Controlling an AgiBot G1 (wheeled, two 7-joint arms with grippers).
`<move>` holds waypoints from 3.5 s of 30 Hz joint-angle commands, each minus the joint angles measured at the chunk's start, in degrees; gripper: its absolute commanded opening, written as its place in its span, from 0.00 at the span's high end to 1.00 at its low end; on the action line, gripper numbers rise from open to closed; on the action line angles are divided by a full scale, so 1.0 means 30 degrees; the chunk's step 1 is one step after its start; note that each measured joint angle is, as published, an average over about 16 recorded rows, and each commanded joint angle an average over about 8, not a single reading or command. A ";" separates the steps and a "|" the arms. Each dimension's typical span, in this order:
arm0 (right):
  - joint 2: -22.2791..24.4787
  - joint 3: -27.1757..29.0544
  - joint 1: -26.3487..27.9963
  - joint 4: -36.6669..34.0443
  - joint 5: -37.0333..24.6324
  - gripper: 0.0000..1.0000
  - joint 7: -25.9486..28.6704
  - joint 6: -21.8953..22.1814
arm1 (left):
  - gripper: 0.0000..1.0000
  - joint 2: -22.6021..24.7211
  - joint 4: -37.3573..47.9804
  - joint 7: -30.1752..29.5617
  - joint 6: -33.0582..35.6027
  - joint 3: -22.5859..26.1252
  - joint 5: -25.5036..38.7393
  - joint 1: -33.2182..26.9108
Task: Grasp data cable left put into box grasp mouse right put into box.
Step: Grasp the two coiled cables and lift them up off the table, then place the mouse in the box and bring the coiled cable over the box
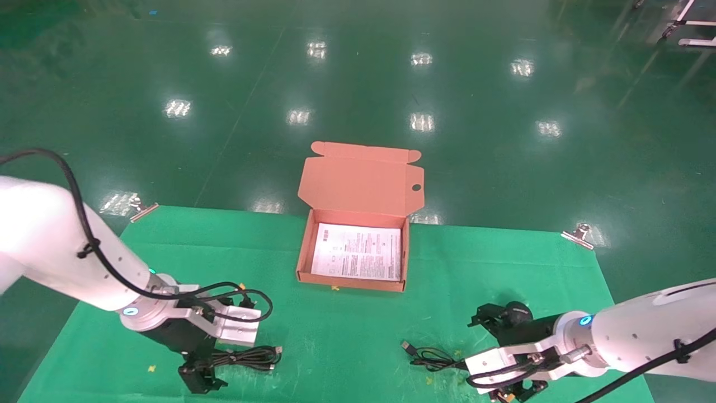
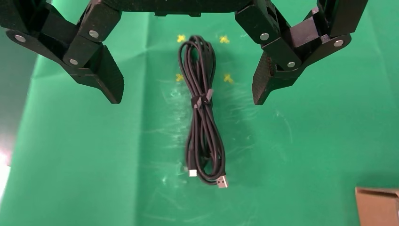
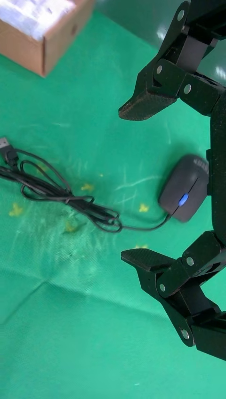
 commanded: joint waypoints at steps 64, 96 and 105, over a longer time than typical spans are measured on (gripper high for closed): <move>-0.4059 0.0113 -0.0151 -0.8885 -0.0200 1.00 0.0386 0.3421 | 1.00 0.2736 0.9615 0.3528 -0.4287 -0.0980 -0.1179 0.1455; -0.1148 0.3569 0.3179 -0.5323 0.2410 1.00 0.3471 0.4065 | 1.00 -0.2678 -0.3346 0.0996 -0.2903 -0.1421 0.1220 -0.2082; -0.3095 0.4456 0.6085 -0.5840 0.3223 1.00 0.2641 0.5547 | 1.00 -0.2193 -0.7189 -0.2597 -0.4231 -0.1407 0.5168 -0.3399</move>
